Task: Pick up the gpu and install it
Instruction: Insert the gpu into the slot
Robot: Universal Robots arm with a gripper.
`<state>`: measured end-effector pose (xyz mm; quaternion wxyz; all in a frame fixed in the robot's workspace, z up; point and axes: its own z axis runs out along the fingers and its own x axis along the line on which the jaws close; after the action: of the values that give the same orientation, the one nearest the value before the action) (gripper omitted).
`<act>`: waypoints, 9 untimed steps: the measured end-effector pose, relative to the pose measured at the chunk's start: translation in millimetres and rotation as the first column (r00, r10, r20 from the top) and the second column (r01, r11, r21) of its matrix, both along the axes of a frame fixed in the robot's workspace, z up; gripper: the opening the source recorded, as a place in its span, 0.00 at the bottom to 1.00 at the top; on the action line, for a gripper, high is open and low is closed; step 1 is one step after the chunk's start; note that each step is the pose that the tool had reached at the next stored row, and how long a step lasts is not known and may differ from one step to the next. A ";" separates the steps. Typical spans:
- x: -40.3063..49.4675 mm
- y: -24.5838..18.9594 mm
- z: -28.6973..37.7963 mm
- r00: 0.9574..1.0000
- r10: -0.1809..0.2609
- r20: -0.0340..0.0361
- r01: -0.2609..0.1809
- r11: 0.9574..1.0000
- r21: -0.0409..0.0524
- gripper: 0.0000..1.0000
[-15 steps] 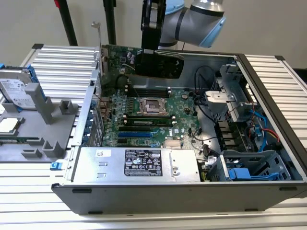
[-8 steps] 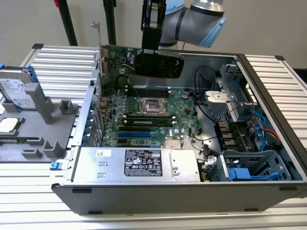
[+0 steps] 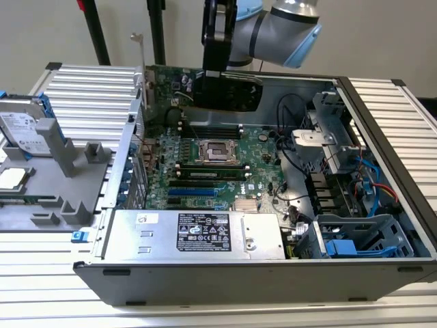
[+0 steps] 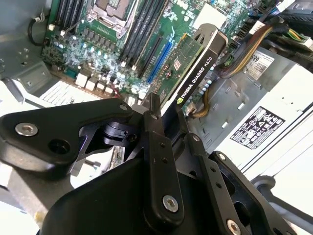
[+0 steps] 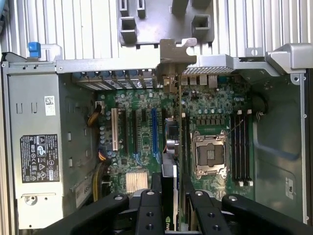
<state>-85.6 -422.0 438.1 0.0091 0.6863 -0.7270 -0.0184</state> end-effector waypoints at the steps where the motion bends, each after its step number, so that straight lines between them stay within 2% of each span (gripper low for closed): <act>1: 0.0 0.0 -0.2 1.000 0.003 0.003 -0.003 1.000 0.000 0.00; 6: 0.0 0.0 -1.2 1.000 0.013 0.015 -0.013 1.000 0.000 0.00; 9: 0.1 0.0 -2.3 1.000 0.016 0.020 -0.016 1.000 0.000 0.00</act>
<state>-85.5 -422.1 435.8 0.0018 0.6924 -0.7215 -0.0114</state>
